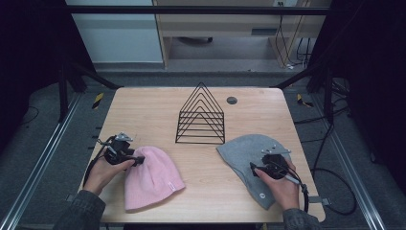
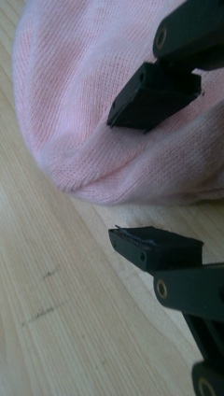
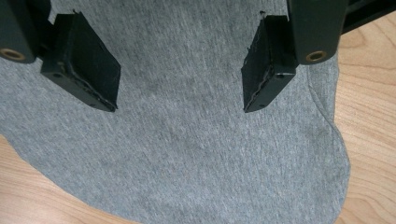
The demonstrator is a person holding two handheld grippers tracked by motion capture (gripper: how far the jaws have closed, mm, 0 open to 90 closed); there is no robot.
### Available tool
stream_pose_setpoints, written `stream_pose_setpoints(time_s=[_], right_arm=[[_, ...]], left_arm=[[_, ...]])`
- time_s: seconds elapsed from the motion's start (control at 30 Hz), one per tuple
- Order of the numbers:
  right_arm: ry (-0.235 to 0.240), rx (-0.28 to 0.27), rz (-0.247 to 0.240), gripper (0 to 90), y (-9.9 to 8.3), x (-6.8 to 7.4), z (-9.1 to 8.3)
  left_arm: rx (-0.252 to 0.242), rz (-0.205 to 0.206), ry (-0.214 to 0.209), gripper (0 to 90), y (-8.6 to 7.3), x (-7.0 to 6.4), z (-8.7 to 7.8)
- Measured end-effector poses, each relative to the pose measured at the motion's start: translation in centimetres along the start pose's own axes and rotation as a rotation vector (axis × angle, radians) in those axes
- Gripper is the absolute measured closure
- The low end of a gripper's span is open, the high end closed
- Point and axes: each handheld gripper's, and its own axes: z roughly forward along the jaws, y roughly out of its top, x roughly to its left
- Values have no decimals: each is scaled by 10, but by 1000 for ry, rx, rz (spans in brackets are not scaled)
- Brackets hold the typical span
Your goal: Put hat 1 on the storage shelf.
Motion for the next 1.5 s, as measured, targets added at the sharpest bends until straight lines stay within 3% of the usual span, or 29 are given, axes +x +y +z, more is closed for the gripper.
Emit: stream_pose_setpoints(time_s=[0.17, 0.27, 0.6, 0.87, 0.97, 1.13, 1.27, 1.33, 1.5], right_arm=[[0, -7, -2, 281, 1, 1, 0], [-3, -17, -1, 281, 1, 0, -1], [-3, -36, -1, 280, 1, 0, -1], [-3, -51, 0, 280, 2, -1, -3], [-6, -62, -3, 280, 3, -1, -4], [-2, -107, -2, 277, 5, 0, -10], [36, -169, 10, 262, 11, 3, -18], [42, -197, -21, 261, 18, 8, -25], [86, -246, -110, 268, 39, 29, -47]], left_arm=[[12, 23, -41, 639, 0, -3, 0], [20, 33, -26, 751, 1, -7, -2], [-23, 43, 24, 777, 2, -15, -17], [-42, 85, 55, 784, 4, -21, -25], [-72, 108, 76, 788, 6, -26, -33], [-165, 161, 111, 793, 17, -43, -61], [-211, 252, 143, 793, 33, -59, -83], [-249, 294, 152, 793, 43, -66, -97], [-256, 374, 179, 794, 70, -81, -126]])
